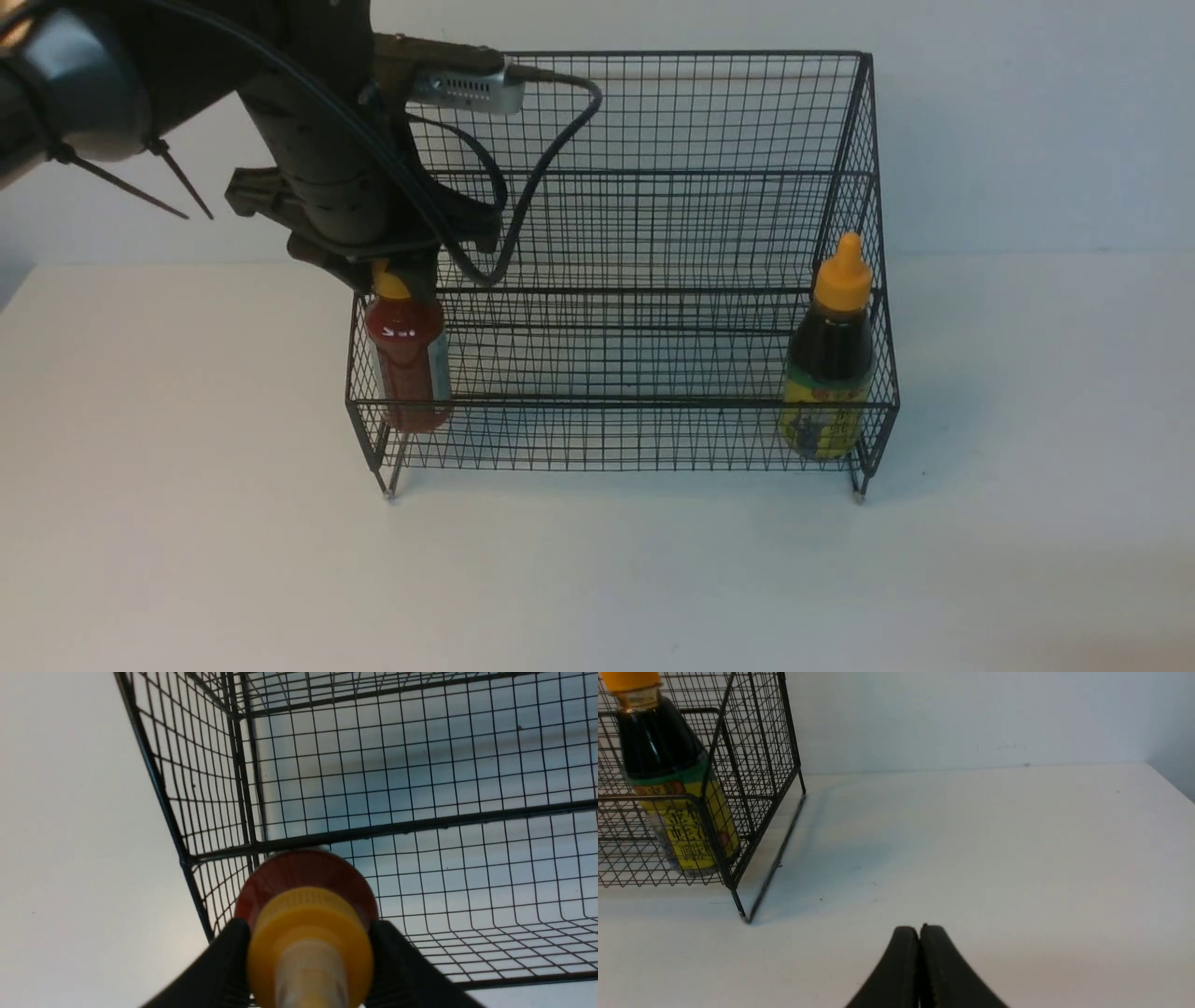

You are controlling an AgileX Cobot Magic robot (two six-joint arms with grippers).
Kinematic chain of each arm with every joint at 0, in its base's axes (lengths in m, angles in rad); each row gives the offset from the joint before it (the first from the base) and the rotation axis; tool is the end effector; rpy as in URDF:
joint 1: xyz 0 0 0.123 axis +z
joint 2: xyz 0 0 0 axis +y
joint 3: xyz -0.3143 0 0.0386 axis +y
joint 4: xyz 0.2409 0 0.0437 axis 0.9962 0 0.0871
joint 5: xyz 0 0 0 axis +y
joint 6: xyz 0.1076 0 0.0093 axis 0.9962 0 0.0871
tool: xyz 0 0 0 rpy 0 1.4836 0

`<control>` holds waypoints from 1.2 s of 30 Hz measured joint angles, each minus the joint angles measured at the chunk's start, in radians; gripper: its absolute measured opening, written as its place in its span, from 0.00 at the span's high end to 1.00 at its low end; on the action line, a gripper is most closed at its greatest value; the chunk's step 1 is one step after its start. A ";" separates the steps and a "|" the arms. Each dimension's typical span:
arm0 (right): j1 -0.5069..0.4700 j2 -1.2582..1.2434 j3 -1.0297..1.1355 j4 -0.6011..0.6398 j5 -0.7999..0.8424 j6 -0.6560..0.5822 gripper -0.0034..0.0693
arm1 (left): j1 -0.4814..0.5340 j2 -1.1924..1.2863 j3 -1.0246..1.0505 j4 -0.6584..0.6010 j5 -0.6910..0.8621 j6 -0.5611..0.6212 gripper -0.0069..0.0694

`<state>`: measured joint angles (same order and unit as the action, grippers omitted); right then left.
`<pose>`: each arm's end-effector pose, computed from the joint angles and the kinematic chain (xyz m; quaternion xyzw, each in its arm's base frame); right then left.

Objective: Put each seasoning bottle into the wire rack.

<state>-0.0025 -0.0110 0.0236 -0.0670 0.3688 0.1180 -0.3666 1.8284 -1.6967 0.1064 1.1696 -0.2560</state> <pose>0.0300 -0.0027 0.1675 0.0305 0.8023 0.0061 0.5961 0.3768 -0.1334 0.3281 0.0661 0.9806 -0.0049 0.1845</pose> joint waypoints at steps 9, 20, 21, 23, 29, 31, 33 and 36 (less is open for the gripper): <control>0.000 0.000 0.000 0.000 0.000 0.000 0.97 | 0.000 0.042 -0.002 -0.003 -0.004 -0.015 0.54; 0.000 0.000 0.000 0.000 0.000 0.001 0.97 | -0.002 0.042 -0.002 0.001 -0.013 -0.061 0.53; 0.000 0.000 0.000 0.000 0.000 0.001 0.97 | -0.002 0.042 -0.002 0.003 -0.016 -0.061 0.51; 0.000 0.000 0.000 0.000 0.000 0.001 0.97 | -0.002 0.042 -0.006 0.015 -0.028 -0.061 0.48; 0.000 0.000 0.000 0.000 0.000 0.001 0.97 | -0.002 0.042 -0.102 0.039 0.012 -0.061 0.30; 0.000 0.000 0.000 0.000 0.000 0.001 0.97 | -0.002 0.041 -0.149 0.039 0.053 -0.056 0.26; 0.000 0.000 0.000 0.000 0.000 0.001 0.97 | -0.002 0.040 -0.169 0.039 0.063 -0.045 0.26; 0.000 0.000 0.000 0.000 0.000 0.001 0.97 | -0.002 0.032 -0.229 0.039 0.069 0.006 0.27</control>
<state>-0.0025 -0.0110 0.0236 -0.0670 0.3688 0.1194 -0.3685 1.8600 -1.9261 0.1459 1.2389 -0.2502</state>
